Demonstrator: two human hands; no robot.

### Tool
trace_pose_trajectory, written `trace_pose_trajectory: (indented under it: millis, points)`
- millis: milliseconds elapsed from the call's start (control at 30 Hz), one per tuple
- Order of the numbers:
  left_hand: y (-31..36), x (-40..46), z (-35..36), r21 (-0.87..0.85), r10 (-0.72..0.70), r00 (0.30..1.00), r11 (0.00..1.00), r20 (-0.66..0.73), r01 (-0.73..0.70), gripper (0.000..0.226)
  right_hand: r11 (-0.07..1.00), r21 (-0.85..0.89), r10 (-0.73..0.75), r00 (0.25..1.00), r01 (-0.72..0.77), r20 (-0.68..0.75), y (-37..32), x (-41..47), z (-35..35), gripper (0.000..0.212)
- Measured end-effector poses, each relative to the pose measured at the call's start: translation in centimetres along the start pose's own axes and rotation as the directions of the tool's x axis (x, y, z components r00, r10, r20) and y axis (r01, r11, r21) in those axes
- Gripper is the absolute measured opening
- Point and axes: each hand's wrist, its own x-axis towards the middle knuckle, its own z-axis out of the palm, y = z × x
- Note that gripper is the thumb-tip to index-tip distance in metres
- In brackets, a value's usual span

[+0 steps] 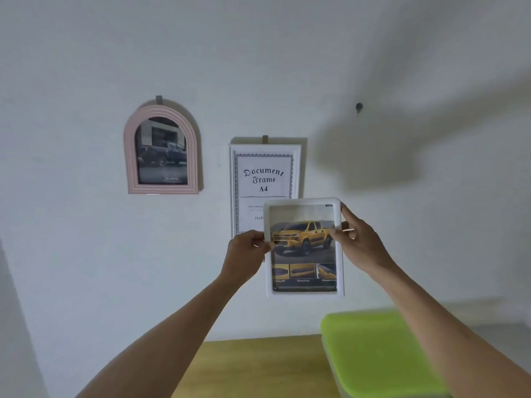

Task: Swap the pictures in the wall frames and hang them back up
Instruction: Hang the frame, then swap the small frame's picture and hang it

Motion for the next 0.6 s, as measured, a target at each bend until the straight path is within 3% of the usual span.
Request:
trace_pose_trajectory:
  millis: [333,600]
  points:
    - [10.3,12.5,9.8,0.09,0.225,0.969,0.972,-0.097,-0.217,0.033,0.975,0.213,-0.002,0.966,0.059,-0.26,5.2,13.0,-10.9,0.029]
    - [15.4,20.6,13.8,0.234,0.332,0.931,0.927,-0.151,-0.293,0.048,0.971,0.208,-0.053,0.954,0.119,-0.295,7.0,22.3,-15.9,0.026]
